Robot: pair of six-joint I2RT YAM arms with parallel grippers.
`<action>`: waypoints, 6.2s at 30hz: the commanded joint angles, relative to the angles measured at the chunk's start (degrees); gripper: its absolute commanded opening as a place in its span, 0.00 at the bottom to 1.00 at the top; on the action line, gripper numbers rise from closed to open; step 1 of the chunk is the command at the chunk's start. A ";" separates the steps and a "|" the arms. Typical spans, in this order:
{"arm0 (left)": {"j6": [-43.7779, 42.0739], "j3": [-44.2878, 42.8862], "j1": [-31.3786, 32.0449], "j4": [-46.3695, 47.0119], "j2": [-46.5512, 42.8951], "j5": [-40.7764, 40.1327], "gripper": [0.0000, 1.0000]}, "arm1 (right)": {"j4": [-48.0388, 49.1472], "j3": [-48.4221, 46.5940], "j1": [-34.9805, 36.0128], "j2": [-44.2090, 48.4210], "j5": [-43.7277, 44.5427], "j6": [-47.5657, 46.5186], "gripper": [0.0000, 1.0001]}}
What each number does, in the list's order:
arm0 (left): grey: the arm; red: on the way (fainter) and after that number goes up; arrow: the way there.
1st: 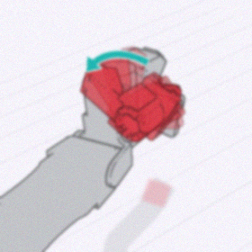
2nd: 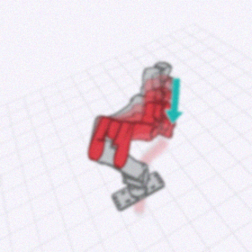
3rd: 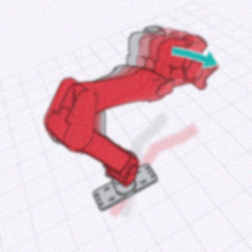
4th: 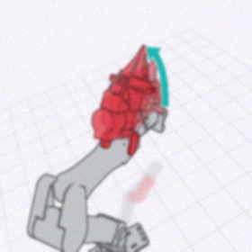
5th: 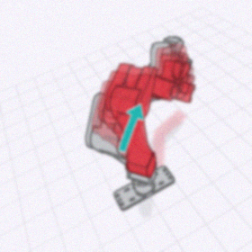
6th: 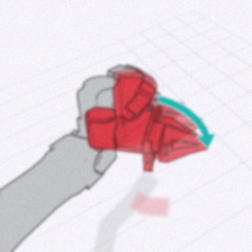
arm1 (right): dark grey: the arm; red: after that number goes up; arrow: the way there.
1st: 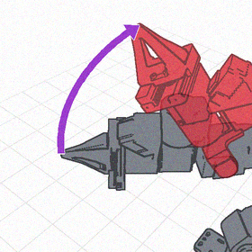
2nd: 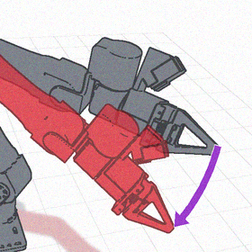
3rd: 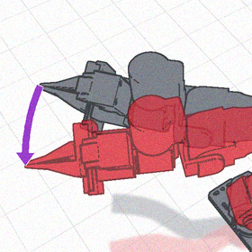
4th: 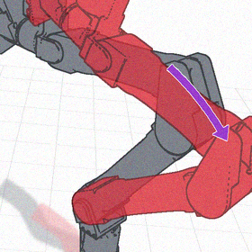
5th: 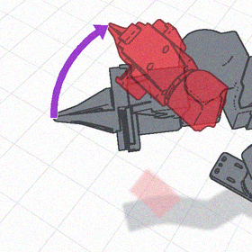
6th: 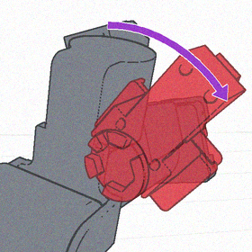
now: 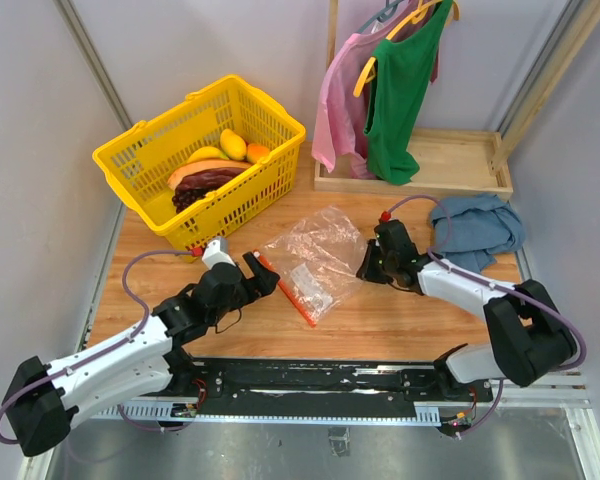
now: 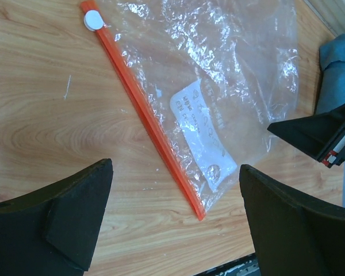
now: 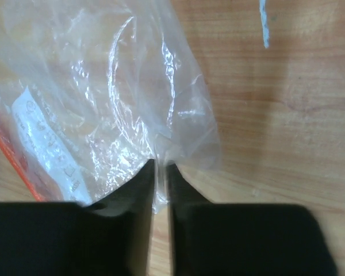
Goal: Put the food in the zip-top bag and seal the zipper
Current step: Pick up the zipper food storage bag at the center of the board, then open the zipper of the food storage bag at the center of the board.
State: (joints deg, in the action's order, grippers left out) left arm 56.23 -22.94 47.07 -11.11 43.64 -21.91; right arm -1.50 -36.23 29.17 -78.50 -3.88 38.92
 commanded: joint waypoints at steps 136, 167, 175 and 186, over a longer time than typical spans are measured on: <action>2.68 6.16 -16.18 31.48 6.89 26.26 0.58 | 6.10 -16.98 17.94 -10.59 -14.68 -8.81 0.05; 4.91 6.39 -16.13 37.47 15.24 27.69 0.30 | 12.18 -14.89 20.11 -9.13 -19.35 -7.98 0.09; 6.03 6.62 -15.92 37.92 14.16 28.84 0.31 | 12.85 -14.84 20.23 -9.30 -20.81 -8.64 0.09; 6.58 6.88 -15.00 39.39 15.82 29.48 0.27 | 13.12 -15.38 20.64 -10.62 -22.83 -9.94 0.09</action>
State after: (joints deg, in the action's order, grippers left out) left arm 62.43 -15.53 31.51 25.65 58.65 6.57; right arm 10.17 -51.77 48.66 -88.53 -25.10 30.13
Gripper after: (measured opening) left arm 0.283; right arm 0.092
